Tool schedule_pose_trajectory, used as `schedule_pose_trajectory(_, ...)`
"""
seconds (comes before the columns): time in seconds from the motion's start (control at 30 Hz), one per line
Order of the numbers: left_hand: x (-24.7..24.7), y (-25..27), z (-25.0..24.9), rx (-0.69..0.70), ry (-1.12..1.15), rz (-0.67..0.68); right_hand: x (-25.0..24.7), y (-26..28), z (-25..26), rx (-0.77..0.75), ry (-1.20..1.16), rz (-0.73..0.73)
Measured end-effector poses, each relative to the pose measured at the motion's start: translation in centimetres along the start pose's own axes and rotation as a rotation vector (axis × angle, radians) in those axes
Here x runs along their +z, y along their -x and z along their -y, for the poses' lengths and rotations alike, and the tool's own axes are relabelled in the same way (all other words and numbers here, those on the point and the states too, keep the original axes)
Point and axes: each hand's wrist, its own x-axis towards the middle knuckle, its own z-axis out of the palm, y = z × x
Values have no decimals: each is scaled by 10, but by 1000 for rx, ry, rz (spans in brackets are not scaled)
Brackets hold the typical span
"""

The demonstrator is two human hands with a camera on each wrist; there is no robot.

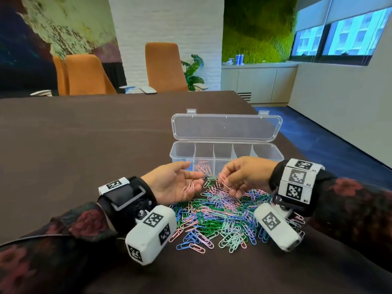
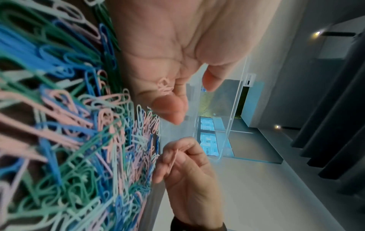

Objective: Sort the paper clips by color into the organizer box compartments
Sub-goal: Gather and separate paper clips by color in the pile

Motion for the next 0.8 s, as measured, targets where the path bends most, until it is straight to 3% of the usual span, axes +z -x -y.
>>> schedule_pose_trajectory(0.17, 7, 0, -3, 24, 14, -5, -4, 3, 7, 27, -42, -59)
schedule_pose_trajectory(0.3, 22, 2, -22, 99, -104, -33, -10, 2, 21, 12, -5, -137)
schedule_pose_trajectory(0.43, 46, -3, -55, 298, -149, -72, -16, 2, 32, -1, -3, -212)
schedule_pose_trajectory(0.6, 58, -24, -68, 598, -220, -220, -18, 2, 39, -17, -10, -310)
schedule_pose_trajectory(0.8, 38, -20, -56, 786, -286, -280, -13, -17, 61, -91, 70, -373)
